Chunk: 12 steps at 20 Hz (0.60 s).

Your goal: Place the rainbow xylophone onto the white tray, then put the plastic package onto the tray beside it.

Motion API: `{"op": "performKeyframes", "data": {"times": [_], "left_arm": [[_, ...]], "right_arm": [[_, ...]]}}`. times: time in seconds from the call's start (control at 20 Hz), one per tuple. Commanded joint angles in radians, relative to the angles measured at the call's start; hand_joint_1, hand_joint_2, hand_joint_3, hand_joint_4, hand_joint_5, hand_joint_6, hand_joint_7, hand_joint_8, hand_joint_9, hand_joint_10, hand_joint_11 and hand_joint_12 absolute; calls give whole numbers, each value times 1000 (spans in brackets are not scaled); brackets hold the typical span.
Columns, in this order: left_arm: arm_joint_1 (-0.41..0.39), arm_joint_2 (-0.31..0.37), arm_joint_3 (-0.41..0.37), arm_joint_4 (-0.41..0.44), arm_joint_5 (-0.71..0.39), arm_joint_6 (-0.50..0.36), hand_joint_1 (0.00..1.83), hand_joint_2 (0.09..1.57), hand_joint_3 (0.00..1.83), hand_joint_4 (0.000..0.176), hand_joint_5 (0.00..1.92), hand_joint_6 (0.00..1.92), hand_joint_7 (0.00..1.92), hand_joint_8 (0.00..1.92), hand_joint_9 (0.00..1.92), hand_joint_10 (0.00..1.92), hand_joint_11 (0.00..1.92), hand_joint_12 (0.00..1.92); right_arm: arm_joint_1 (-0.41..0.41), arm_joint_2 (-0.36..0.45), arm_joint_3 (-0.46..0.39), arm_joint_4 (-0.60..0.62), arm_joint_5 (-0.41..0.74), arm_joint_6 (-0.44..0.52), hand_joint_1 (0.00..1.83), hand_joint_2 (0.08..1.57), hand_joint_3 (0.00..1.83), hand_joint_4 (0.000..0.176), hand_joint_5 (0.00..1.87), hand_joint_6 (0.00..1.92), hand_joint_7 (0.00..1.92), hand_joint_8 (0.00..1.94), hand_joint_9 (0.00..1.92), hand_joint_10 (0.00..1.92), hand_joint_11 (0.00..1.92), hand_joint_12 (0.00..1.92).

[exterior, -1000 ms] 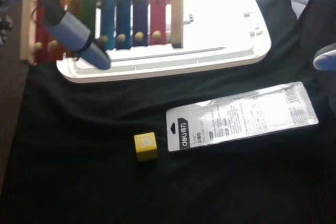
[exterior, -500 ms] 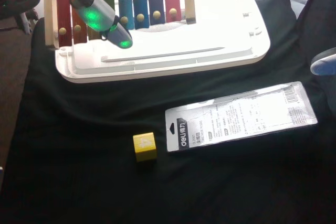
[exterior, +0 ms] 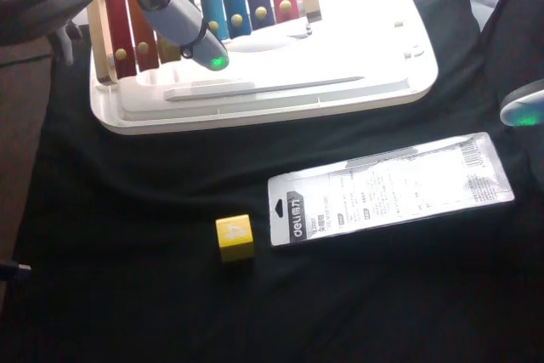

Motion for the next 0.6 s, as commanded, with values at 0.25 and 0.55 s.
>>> {"op": "performKeyframes", "data": {"times": [0.25, 0.55], "left_arm": [[26, -64, 100, -133, -137, 9, 1300, 1110, 0, 0, 103, 1695, 467, 1430, 436, 1568, 378, 1773], [78, -138, 197, -241, -137, 12, 1437, 1189, 0, 0, 261, 1457, 684, 1446, 808, 1387, 738, 1535]], "right_arm": [[9, -14, 10, 50, 124, 7, 789, 687, 0, 163, 153, 8, 188, 9, 233, 5, 290, 85], [10, -18, 11, 50, 142, 10, 772, 672, 0, 167, 171, 8, 187, 3, 228, 1, 301, 81]]}}
